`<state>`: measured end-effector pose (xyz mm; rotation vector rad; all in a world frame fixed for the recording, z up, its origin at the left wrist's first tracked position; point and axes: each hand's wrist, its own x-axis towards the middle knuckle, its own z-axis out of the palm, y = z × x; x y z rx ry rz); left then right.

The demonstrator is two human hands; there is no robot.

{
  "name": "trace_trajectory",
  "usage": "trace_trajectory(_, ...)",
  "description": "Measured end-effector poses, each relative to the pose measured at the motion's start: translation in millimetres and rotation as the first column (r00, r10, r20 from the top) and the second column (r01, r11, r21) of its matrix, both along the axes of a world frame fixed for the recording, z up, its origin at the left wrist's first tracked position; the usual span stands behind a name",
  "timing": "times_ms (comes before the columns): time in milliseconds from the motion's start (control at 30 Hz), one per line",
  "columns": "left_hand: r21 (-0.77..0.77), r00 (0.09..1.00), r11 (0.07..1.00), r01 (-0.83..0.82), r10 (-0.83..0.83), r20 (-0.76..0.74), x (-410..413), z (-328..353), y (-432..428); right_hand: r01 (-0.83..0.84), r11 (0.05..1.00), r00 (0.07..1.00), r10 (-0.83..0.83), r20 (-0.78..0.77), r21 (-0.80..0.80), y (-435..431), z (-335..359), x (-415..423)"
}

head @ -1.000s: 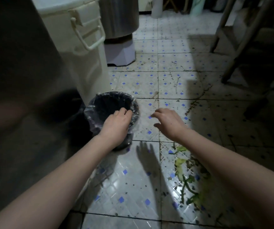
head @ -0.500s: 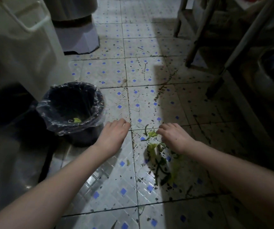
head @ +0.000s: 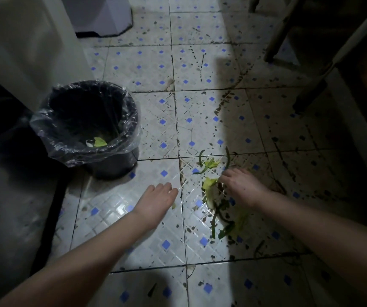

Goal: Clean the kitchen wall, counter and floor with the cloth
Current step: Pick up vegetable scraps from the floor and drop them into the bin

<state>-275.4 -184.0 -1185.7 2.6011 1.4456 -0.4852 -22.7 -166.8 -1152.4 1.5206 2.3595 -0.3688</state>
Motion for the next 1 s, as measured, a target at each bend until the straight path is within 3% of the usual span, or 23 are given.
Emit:
trace_trajectory(333,-0.064,0.999,0.997,0.04,-0.04,0.003,6.1,-18.1,-1.7,-0.095,0.995,0.985,0.091,-0.147,-0.016,3.1,-25.3,-21.5)
trace_trajectory(1000,-0.124,0.998,0.991,0.044,-0.039,0.042,11.0,-22.8,3.5,-0.085,0.994,0.995,0.088,0.038,-0.072,3.2,-45.4,-17.8)
